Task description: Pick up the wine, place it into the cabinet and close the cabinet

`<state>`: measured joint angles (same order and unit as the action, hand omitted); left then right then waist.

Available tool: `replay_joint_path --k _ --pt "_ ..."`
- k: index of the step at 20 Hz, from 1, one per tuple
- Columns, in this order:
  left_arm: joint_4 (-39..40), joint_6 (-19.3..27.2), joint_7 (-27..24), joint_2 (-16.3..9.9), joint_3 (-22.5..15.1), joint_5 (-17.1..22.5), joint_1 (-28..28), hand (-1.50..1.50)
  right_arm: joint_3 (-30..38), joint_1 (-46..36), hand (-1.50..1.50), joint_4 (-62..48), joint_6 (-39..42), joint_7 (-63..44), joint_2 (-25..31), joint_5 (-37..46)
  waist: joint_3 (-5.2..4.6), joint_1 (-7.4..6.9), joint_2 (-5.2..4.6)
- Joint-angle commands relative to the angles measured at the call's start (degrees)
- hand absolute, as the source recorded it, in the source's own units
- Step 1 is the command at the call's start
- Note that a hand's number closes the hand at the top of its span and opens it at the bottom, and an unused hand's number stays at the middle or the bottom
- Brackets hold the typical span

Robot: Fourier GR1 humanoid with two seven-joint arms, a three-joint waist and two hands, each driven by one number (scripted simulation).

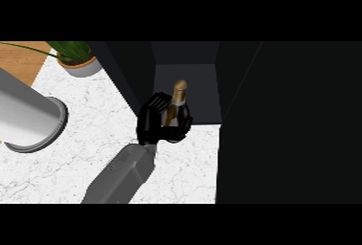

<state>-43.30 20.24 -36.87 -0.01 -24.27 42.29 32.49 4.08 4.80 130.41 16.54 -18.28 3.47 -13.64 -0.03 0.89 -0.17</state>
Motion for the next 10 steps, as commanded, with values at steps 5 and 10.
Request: replay_joint_path --k 5,10 --pt "12.82 -6.22 -1.81 0.01 1.23 6.57 10.43 1.50 -1.08 -1.30 -1.50 -0.87 -0.50 -0.87 -0.50 0.23 -0.01 0.43 -0.13" --pt "15.29 -7.64 -2.90 0.01 -0.39 8.88 11.25 1.50 5.60 -0.12 -1.50 0.02 1.37 -1.73 2.94 -5.90 0.01 0.71 -0.15"
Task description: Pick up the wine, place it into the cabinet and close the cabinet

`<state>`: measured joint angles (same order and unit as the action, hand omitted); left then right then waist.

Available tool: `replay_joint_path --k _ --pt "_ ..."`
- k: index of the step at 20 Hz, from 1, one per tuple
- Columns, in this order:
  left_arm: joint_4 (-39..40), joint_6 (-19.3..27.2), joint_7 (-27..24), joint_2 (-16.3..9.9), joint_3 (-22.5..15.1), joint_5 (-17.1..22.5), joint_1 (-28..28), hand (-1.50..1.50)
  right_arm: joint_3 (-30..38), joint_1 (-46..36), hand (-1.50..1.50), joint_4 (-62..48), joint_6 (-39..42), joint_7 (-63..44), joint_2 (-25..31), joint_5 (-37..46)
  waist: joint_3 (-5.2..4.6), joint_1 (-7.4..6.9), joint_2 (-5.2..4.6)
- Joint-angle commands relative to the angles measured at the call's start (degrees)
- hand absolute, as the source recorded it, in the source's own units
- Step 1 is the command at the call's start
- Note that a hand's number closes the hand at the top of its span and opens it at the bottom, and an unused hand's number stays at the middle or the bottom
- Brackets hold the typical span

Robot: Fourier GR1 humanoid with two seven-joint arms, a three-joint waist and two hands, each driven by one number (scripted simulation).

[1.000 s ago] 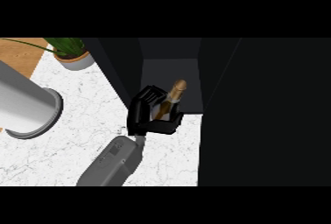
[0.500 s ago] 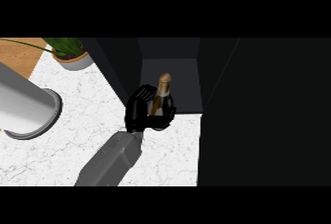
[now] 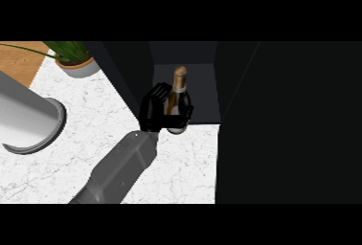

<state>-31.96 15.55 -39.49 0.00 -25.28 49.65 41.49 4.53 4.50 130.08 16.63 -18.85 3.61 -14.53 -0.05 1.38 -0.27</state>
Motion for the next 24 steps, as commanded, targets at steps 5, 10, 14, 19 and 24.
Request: replay_joint_path --k 5,10,14,19,24 --pt "5.90 -1.60 -0.54 0.00 -0.95 6.90 6.50 1.50 1.92 1.98 -1.50 0.52 2.29 1.21 0.87 -3.44 0.01 0.80 -0.17" --pt "10.57 -3.74 0.34 0.00 1.82 6.63 10.94 1.50 2.25 -3.29 -1.50 -4.23 0.10 1.29 0.65 -0.81 0.02 0.12 -0.17" --pt "13.36 -3.17 0.86 0.00 2.16 7.76 14.12 1.50 -2.79 3.67 -1.50 -0.51 1.56 4.45 -2.49 2.00 0.02 0.93 -0.22" --pt "20.59 -3.97 1.35 -0.01 3.48 7.01 16.32 1.50 -0.66 -4.10 -1.50 -0.38 -1.15 -2.37 0.35 0.80 -0.03 0.92 -0.60" --pt "17.96 -1.52 0.34 0.00 0.44 8.80 12.33 1.50 -4.22 0.52 -1.50 -0.81 0.93 2.49 -2.06 3.03 -0.02 1.82 -0.55"
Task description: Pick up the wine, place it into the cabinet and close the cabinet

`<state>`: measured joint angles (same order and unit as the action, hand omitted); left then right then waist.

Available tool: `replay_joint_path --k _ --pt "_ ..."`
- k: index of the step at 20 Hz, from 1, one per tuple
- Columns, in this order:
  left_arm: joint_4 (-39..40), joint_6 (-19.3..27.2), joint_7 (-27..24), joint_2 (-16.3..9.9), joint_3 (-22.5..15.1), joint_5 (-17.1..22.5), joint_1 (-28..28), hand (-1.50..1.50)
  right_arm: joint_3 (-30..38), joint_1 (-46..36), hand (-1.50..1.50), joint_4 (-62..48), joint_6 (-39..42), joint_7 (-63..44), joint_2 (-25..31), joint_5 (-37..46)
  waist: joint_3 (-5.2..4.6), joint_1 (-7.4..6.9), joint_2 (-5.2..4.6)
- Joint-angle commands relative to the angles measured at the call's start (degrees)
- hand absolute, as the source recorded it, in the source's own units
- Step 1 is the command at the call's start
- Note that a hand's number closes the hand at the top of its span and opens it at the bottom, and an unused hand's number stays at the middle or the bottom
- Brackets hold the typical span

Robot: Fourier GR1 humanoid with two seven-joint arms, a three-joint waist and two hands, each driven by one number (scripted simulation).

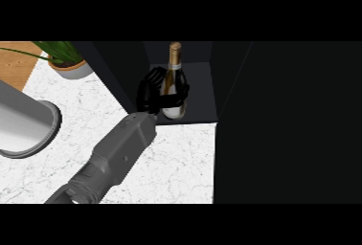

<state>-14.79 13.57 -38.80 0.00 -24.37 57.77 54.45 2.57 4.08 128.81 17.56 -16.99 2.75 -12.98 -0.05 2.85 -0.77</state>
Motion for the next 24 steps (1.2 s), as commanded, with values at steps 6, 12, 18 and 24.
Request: replay_joint_path --k 6,12,18,24 --pt "4.59 -0.61 -2.04 0.00 3.13 1.59 3.13 1.50 -0.31 -3.39 -1.50 -3.23 -0.62 0.65 -0.45 0.59 -0.03 0.02 -0.27" --pt "7.03 1.56 -10.61 0.00 4.76 0.54 3.81 -1.50 1.83 -1.98 -1.50 -0.41 -0.55 -1.17 1.07 -1.21 -0.02 -0.16 -0.18" --pt "3.62 -4.12 -12.74 -3.28 3.63 -1.42 1.11 -1.50 1.37 -3.21 -1.50 2.28 -2.22 -3.91 1.28 -0.51 -0.02 -1.66 0.50" --pt "-1.12 -2.64 -13.68 -1.86 2.50 -2.68 -2.36 -1.50 1.85 -0.08 -1.50 0.38 -0.60 -0.58 1.01 0.51 0.06 -2.94 0.93"
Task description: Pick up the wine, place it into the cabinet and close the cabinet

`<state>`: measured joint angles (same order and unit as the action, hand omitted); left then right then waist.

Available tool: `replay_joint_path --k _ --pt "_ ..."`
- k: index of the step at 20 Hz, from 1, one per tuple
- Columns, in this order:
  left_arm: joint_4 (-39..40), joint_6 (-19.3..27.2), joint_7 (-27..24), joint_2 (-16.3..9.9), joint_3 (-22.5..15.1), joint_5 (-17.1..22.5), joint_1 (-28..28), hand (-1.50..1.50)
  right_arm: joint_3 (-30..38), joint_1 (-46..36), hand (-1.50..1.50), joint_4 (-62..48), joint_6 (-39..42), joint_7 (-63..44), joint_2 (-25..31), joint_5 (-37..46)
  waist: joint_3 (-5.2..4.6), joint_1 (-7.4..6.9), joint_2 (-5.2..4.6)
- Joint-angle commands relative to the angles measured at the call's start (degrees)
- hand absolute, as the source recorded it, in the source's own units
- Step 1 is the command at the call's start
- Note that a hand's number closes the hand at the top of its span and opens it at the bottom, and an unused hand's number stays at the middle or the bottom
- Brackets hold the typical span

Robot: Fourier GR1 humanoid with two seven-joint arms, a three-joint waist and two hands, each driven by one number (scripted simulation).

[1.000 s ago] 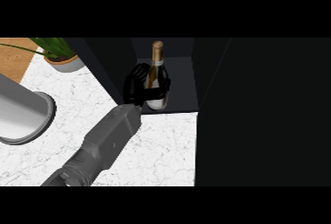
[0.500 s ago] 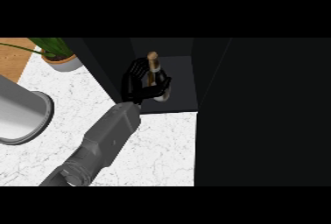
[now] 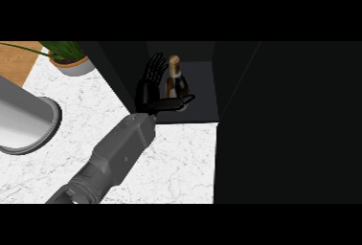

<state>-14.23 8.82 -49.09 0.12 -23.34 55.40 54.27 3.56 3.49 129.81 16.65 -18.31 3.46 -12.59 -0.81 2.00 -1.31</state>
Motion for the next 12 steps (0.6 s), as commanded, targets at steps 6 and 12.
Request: replay_joint_path --k 6,12 --pt "-11.46 5.26 -1.84 -2.18 -3.23 -3.18 -8.86 -1.50 2.00 1.61 -1.50 0.04 1.01 0.45 0.99 -1.45 0.87 -3.61 2.12" --pt "-32.01 8.25 6.46 -5.69 -9.42 -6.68 -18.16 -1.50 0.05 3.75 -1.50 0.95 0.51 1.46 -0.71 0.63 0.90 -4.15 2.30"
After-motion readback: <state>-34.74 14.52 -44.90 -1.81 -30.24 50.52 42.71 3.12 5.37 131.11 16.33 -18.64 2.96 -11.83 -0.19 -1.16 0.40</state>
